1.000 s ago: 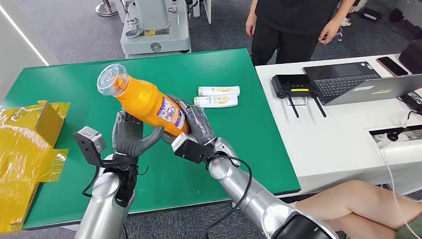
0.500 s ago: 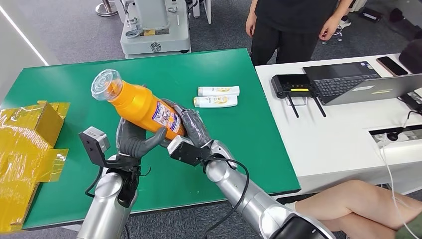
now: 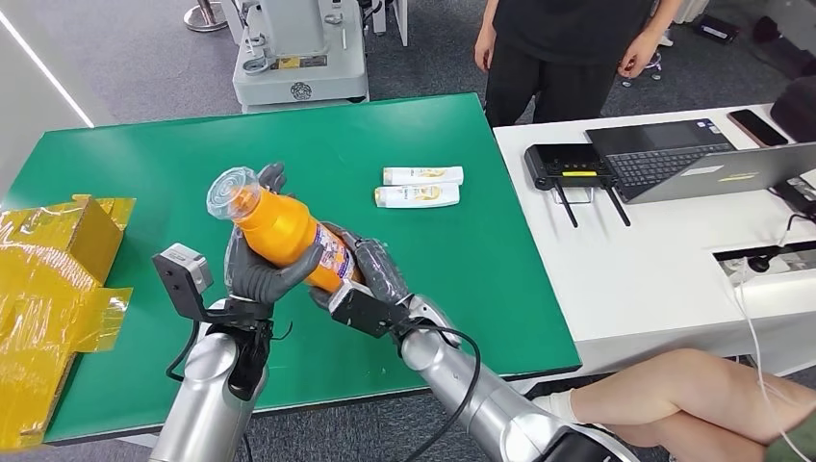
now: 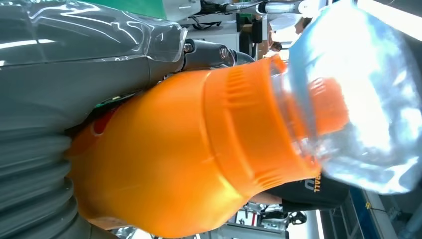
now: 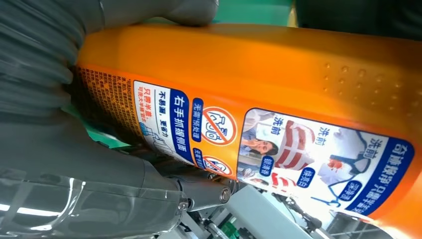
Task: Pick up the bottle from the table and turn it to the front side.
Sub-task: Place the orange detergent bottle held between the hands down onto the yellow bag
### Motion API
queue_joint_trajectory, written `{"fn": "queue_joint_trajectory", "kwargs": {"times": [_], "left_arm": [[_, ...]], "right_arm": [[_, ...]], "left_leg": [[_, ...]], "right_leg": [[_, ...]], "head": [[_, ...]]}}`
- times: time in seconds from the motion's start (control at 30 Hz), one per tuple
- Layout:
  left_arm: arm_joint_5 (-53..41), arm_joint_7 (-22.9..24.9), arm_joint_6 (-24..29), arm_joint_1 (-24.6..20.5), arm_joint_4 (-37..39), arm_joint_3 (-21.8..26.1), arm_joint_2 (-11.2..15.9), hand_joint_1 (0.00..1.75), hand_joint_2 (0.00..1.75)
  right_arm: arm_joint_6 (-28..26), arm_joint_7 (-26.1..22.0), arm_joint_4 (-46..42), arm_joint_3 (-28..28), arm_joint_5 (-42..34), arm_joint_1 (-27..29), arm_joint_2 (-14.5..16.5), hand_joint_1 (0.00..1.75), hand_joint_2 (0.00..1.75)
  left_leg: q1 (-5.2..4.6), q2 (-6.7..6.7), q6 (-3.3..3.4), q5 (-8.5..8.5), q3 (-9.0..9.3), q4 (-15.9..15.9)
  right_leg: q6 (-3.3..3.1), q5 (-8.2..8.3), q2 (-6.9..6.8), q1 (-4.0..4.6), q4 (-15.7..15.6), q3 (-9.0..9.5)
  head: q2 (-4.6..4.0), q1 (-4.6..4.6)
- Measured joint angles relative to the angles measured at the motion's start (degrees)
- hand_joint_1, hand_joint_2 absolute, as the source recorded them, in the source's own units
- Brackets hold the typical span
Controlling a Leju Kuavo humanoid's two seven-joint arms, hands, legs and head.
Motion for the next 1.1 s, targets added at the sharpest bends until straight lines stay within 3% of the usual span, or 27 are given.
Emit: {"fn": "queue_joint_trajectory", "kwargs": {"times": [0.4,0.53,0.67,0.77,1.1], "left_arm": [[0.2,0.3,0.1,0.0,0.0,0.0,0.0,0.00,1.75],[0.2,0.6,0.1,0.0,0.0,0.0,0.0,0.14,1.75],[0.3,0.9,0.0,0.0,0.0,0.0,-0.1,1.54,1.75],[0.3,0.9,-0.2,0.0,0.0,0.0,-0.3,1.75,1.75],[1.8,-0.1,-0.8,-3.0,1.3,0.2,-1.0,1.75,1.75]], "right_arm": [[0.0,0.5,0.8,-0.3,0.5,1.5,-0.2,1.75,1.75],[-0.8,0.5,0.8,-0.4,1.0,1.6,-0.3,1.75,1.75],[-1.8,0.8,0.2,-0.5,1.3,1.4,-0.7,1.75,1.75],[-2.5,1.1,-0.4,-0.7,1.7,1.0,-0.9,1.75,1.75],[-3.0,2.9,-1.4,-1.3,2.8,-3.5,-1.1,1.75,1.75]], "left_leg": [[0.01,0.00,0.00,0.00,0.00,0.0],[0.00,0.00,0.00,0.00,0.00,0.0],[0.00,0.00,0.00,0.00,0.00,0.0],[0.00,-0.01,0.00,0.00,0.00,0.0],[0.00,-0.05,0.00,0.01,-0.01,0.0]], "right_leg": [[0.00,0.00,0.00,0.00,0.0,-0.01],[0.00,0.00,0.00,0.00,0.0,0.00],[0.00,0.00,0.00,0.00,0.0,0.00],[0.01,0.01,-0.01,0.00,0.0,0.00],[0.02,0.02,-0.05,0.01,0.0,0.01]], "head": [[0.00,0.00],[0.00,0.00],[0.00,0.00],[0.00,0.00],[0.00,-0.01]]}}
